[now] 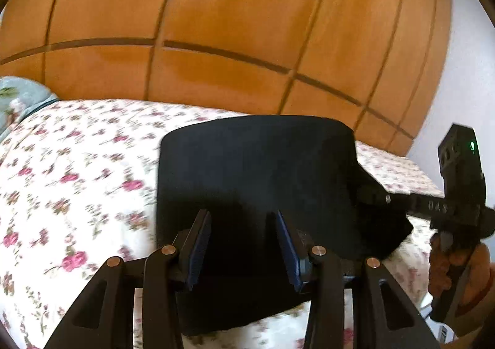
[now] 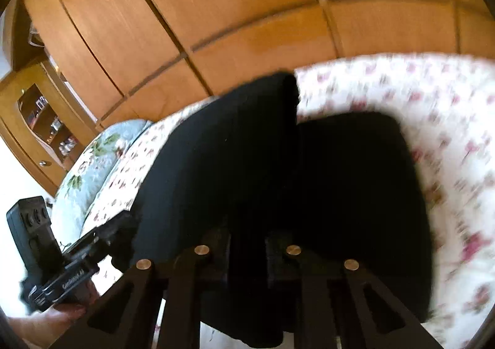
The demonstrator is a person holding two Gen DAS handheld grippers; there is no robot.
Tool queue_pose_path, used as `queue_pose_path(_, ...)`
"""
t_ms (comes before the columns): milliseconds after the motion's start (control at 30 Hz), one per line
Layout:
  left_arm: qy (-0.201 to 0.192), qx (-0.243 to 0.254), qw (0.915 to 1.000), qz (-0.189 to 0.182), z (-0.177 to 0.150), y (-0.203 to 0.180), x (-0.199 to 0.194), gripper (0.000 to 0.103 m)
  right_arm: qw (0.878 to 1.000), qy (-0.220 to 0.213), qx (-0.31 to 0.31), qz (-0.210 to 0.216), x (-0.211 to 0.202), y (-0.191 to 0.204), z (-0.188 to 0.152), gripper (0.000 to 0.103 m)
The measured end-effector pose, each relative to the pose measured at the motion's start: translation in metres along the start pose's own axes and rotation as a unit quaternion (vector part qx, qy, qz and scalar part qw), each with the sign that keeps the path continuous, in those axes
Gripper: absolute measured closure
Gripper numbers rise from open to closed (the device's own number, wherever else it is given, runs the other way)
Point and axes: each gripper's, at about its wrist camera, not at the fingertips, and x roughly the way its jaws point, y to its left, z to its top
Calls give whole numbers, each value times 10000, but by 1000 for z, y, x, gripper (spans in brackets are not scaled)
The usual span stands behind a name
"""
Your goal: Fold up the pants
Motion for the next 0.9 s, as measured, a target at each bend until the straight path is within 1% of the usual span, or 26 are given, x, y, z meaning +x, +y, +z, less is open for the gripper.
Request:
queue_pose_path(67,-55,177,9997,-150,5,-10,1,59,9998,-179,58,-7,-19,-3,9,88)
queue_pose_path(167,-58,473,9983,-326,10,-31,6,59,9998,-188,85,-46,-30,-13,14,88)
queue_pose_path(233,73,670,9971,-367,11,-44,15,59,9996,-133,181,-140,-32,-25,12,88)
queue_pose_path(333,394,890,9946,-368,3,-58,32,59,9988,-48,415,-236,-31,-41,4,88)
queue_pose_path(500,697,1013,9918,-351,-13,-66,48,59,9964,137,729,-421,-12,-70,-10,88)
queue_pose_path(600,622,1233,9899,-319,-21,-71,48,59,9937,84,1078,-291,-7,-81,-16,86)
queue_pose_path(633,668,1256,9892,-357,-20,-71,46,59,9928,80,1166,-270,-9,-82,-17,85)
queue_pose_path(700,785,1123,9892,-529,-13,-70,39,59,9912,115,1293,-273,-16,-82,-15,81)
queue_pose_path(733,842,993,9895,-622,-6,-66,34,59,9918,50,1225,-366,-23,-80,-11,79)
queue_pose_path(767,829,892,9905,-644,1,-63,29,59,9930,-91,1068,-498,-33,-75,-7,76)
queue_pose_path(800,755,815,9917,-641,8,-60,25,59,9939,-233,901,-585,-41,-70,-1,75)
queue_pose_path(833,626,754,9932,-622,18,-57,20,59,9952,-408,662,-597,-50,-61,8,75)
queue_pose_path(900,545,757,9943,-516,35,-52,24,58,9969,-520,300,-514,-54,-47,24,75)
